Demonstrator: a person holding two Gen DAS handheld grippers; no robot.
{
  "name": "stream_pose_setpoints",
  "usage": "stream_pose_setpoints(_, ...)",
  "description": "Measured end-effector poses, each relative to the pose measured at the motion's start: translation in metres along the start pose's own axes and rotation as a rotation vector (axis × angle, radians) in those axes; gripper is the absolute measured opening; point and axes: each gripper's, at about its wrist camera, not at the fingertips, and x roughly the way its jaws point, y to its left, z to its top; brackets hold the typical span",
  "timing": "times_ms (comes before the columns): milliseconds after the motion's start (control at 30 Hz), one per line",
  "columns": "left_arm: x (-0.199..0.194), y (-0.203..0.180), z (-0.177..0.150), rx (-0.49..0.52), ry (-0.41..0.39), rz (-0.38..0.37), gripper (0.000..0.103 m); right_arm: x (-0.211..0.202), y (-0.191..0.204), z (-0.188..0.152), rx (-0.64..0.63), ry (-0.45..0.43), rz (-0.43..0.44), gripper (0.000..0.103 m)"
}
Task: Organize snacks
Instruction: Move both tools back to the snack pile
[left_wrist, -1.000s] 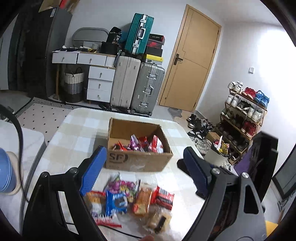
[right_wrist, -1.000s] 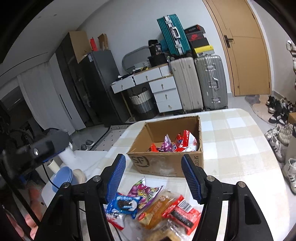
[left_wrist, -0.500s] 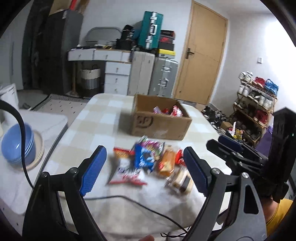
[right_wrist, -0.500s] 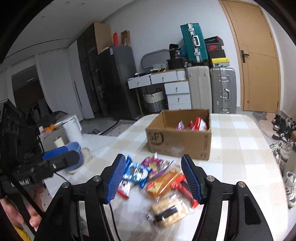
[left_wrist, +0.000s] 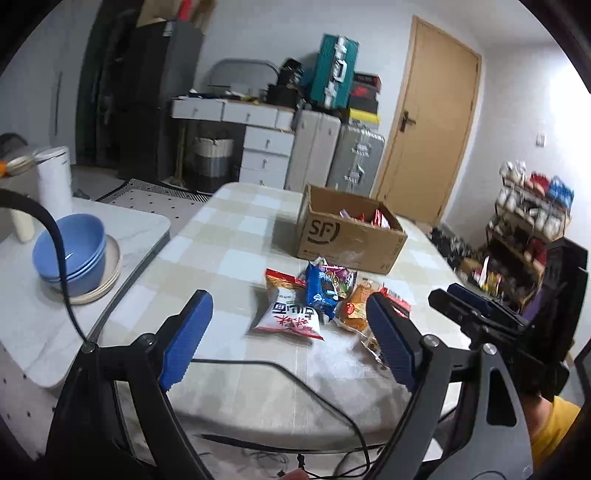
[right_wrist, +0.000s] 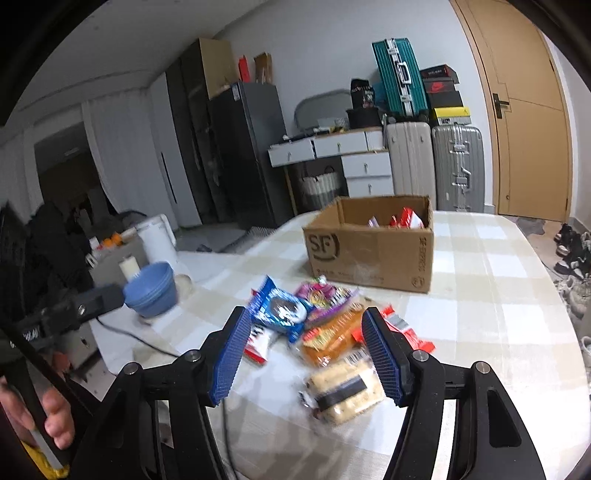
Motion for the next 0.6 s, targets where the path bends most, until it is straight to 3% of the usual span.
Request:
stream_pose_setpoints(200,-0.052,0.0,-0.001,-0.017,-0.054,-0.003,0.084,-0.018,0.007,0.003,-0.024,-0.05,0.008,0.067)
stream_pose_setpoints(233,-0.058,-0.005,0.001,-0.006,-0.059,-0.005,0.087,-0.021,0.006,0.003,-0.023,-0.055,0.008,0.072)
stream_pose_setpoints(300,-0.058,-0.011,0.005,0.0,-0.028,-0.006,0.103,-0.023,0.003,0.003,-0.011,-0.064,-0.003,0.086)
stream_pose_setpoints(367,-0.051,-0.015,0.006,-0.012,-0.017,-0.035,0.103,-0.023,-0.001,0.003,0.004,-0.059,-0.028,0.09)
stream_pose_setpoints(433,-0.035,-0.02,0.006,0.007,-0.006,-0.013,0.103,-0.019,-0.004,0.002,0.014,-0.028,-0.034,0.09)
stream_pose_setpoints(600,0.032,-0.011,0.003,0.002,0.093,0.005,0.103,0.0,-0.007,-0.006,0.017,0.086,-0.039,0.09)
